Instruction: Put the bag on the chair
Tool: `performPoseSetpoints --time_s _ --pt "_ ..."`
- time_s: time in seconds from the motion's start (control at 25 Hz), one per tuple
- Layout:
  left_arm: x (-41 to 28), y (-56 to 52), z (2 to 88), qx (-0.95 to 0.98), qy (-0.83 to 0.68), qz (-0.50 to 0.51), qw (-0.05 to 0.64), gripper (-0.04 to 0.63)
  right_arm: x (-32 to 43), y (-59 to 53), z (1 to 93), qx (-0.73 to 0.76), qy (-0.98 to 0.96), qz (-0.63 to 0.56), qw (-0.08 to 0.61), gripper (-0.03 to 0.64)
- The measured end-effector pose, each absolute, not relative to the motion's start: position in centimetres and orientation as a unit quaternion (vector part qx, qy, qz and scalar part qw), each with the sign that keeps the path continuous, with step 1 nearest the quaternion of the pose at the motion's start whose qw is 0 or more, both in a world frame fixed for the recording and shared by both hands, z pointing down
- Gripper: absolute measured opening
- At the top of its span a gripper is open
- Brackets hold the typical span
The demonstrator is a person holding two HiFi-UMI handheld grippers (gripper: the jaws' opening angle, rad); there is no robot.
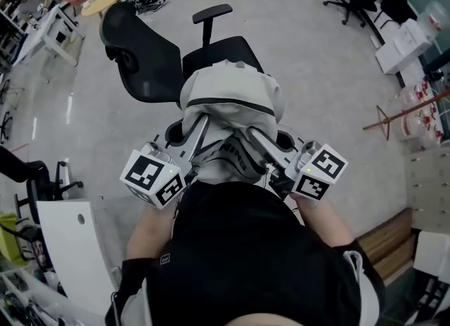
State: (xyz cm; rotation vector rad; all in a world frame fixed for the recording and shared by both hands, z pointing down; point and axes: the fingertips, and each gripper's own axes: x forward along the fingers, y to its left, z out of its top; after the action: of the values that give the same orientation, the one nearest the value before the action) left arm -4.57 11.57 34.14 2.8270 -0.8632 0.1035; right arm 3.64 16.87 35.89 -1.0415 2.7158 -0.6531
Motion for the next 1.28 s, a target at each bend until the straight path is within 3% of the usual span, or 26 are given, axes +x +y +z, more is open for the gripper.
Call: performPoseSetpoints --time_s 0.36,0.68,1.04,1.28 --pt "-4.2 1.3 30.5 0.971 -0.21 -0.002 0.114 0.031 3.7 7.3 32.0 -0.4 0.89 -0.189 0.107 0.038" --pt "-7.8 -8.2 26.3 0.98 -0.186 -0.004 0.072 0.031 0.4 -2.4 28.2 -0.432 0.877 -0.159 0.14 0.039" --pt "-9.0 -15.3 27.4 0.977 -0.206 0.012 0.056 0.031 -0.9 -9.5 29.6 -0.439 0.869 -0.185 0.132 0.04" --pt "-7.1 -20.7 30.8 0.963 -0.255 0.037 0.08 0.034 1.1 -14.9 32.3 -0.413 0.88 -0.209 0.107 0.039"
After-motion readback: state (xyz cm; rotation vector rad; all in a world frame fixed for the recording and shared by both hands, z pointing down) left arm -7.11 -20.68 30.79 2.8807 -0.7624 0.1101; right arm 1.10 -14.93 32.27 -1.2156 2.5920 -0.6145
